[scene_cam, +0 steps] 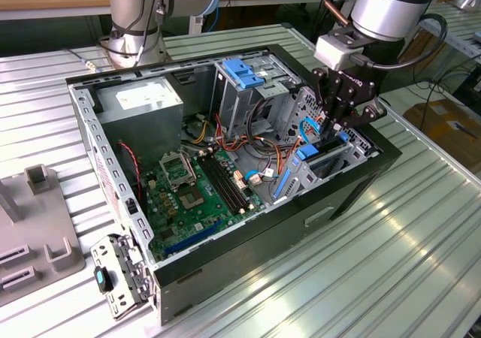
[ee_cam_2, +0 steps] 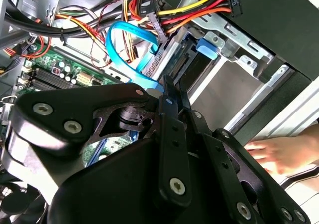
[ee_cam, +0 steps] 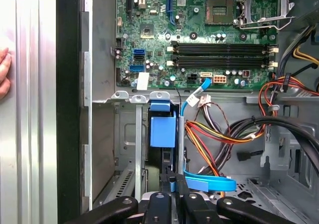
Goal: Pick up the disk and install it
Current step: 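Insert the first disk wire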
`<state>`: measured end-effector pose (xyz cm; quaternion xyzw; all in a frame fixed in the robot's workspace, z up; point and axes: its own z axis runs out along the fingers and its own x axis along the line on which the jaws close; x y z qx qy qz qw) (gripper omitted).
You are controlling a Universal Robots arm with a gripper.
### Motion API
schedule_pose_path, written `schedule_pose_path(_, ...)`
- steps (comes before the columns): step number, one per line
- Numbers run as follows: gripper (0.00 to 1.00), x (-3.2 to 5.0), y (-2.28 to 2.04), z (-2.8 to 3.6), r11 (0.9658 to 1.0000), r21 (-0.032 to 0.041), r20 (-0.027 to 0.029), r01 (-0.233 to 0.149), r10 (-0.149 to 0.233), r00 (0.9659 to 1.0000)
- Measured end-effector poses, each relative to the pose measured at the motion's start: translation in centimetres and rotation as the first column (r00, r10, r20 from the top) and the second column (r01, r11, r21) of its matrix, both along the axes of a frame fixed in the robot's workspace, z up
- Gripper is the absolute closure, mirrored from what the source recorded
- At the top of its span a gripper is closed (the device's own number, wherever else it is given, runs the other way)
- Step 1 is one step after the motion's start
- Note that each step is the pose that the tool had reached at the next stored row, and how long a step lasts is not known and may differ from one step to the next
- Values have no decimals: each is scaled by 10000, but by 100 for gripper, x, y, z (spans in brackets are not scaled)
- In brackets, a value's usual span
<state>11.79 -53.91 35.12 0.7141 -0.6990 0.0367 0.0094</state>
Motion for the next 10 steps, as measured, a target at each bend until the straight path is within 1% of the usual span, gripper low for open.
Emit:
schedule_pose_path(1,84,-7,0,1,10000,17,121,-28,28,9999)
schedule_pose_path(2,84,-17,0,-1,10000,33,203,-52,52,9998)
schedule_pose_path(3,84,-34,-2,-2,10000,37,246,-72,71,9997)
schedule_pose_path(7,84,-60,-5,-6,9999,56,308,-130,128,9994)
schedule_pose_path(9,84,-64,-5,-9,9995,107,363,-305,301,9989)
schedule_pose_path(10,84,-64,-5,-11,9991,115,393,-419,414,9984)
